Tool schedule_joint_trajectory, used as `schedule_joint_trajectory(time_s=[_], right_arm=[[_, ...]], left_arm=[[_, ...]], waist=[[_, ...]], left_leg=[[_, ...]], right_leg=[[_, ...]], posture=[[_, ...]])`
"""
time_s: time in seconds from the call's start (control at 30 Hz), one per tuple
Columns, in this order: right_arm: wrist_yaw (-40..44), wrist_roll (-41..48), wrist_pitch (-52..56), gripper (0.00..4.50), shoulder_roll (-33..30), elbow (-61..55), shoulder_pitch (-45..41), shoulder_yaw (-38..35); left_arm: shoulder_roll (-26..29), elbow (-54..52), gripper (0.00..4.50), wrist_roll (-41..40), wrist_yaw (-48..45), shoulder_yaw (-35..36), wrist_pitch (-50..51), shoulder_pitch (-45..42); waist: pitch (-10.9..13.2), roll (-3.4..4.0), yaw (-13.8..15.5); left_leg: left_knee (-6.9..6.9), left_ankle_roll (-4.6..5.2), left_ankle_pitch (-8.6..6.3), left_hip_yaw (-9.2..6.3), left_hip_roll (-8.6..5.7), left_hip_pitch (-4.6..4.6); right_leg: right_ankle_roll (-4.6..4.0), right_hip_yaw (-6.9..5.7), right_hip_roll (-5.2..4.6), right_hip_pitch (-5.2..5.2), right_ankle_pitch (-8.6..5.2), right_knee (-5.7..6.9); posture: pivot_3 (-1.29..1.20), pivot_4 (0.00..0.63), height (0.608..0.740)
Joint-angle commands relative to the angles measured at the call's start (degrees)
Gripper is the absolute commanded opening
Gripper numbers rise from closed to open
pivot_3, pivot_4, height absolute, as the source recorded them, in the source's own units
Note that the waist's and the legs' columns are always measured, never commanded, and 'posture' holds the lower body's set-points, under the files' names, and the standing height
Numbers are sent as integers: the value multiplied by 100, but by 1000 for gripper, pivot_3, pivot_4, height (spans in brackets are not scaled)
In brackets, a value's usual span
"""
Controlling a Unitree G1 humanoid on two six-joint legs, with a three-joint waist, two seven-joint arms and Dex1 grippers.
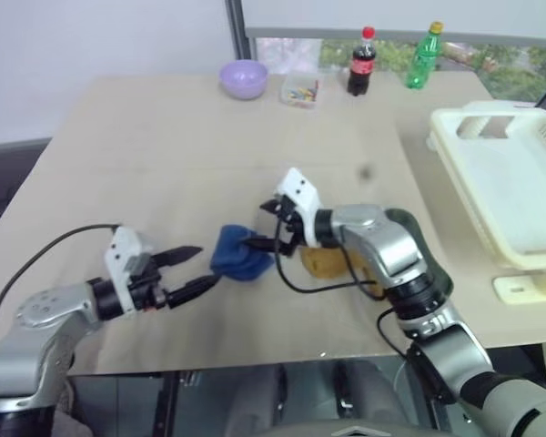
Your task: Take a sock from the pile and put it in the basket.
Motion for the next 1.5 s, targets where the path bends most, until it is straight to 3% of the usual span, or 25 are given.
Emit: schedule_joint_trajectory(time_s=[0.03,0.3,0.4,0.6,0.67,0.87,1.1,1.17,1.23,1.33,1.5], right_arm=[[-112,-287,-237,4451,169,682,-224,461],[261,-1058,-1149,4451,-168,1471,-138,1508],[270,-1280,-1590,3639,-136,1812,-154,1686],[298,-1335,-1878,824,-49,2091,-167,1642],[302,-1151,-1851,166,-57,1960,-182,1374],[264,628,200,42,-187,163,-273,-637],[-1135,2121,2665,42,-991,-1594,-595,-3517],[-2156,1885,2597,42,-1473,-1321,-784,-4730],[-2960,1659,2386,42,-1848,-993,-858,-5458],[-3557,1402,1913,42,-2266,-638,-672,-5797],[-4087,1269,917,42,-2705,506,-709,-6190]], left_arm=[[-108,-401,3972,-120,124,530,-64,499],[-424,-692,3972,-145,344,817,-188,1099],[-465,-687,3972,-123,417,773,-245,1061],[-504,-686,3972,-114,441,672,-362,964],[-496,-716,3972,-145,425,636,-381,912],[-604,-927,3972,-430,683,307,-212,289],[-1077,-841,3972,-779,1347,-552,117,-1443],[-1425,-562,3972,-752,1499,-1032,200,-2271],[-1596,-347,3972,-711,1504,-1345,237,-2756],[-1750,-95,3972,-692,1381,-1612,274,-3142],[-1926,221,3972,-628,1207,-1983,233,-3705]], waist=[[0,0,-23],[-9,2,-38],[-15,4,-40],[-36,18,-55],[-37,22,-48],[-26,18,51],[-18,24,180],[-11,37,122],[-10,35,157],[-9,33,269],[-8,34,86]], left_leg=[[-2,0,0,1,0,0],[-5,-2,0,-4,1,10],[-5,-2,0,-2,2,13],[-5,-3,1,6,15,32],[-5,-8,6,3,19,33],[9,-13,10,-8,17,14],[23,-12,9,-44,-10,-67],[16,-11,8,-39,-14,-73],[13,-6,9,-25,-23,-76],[22,-1,9,-28,-38,-80],[24,12,3,15,-32,-67]], right_leg=[[0,2,0,0,0,0],[-7,4,-2,5,-4,1],[-6,2,2,6,-4,2],[-9,1,19,12,-5,10],[-22,2,23,12,-13,12],[-25,1,17,11,-13,14],[-2,-27,-1,-36,3,8],[-2,-24,0,-37,3,1],[1,-20,18,-43,3,3],[3,-35,17,-36,4,3],[10,-3,31,-37,3,4]], posture=[[0,150,740],[0,150,740],[0,150,740],[0,150,740],[0,150,740],[0,150,740],[0,150,740],[0,150,740],[0,150,740],[0,150,740],[0,150,740]])
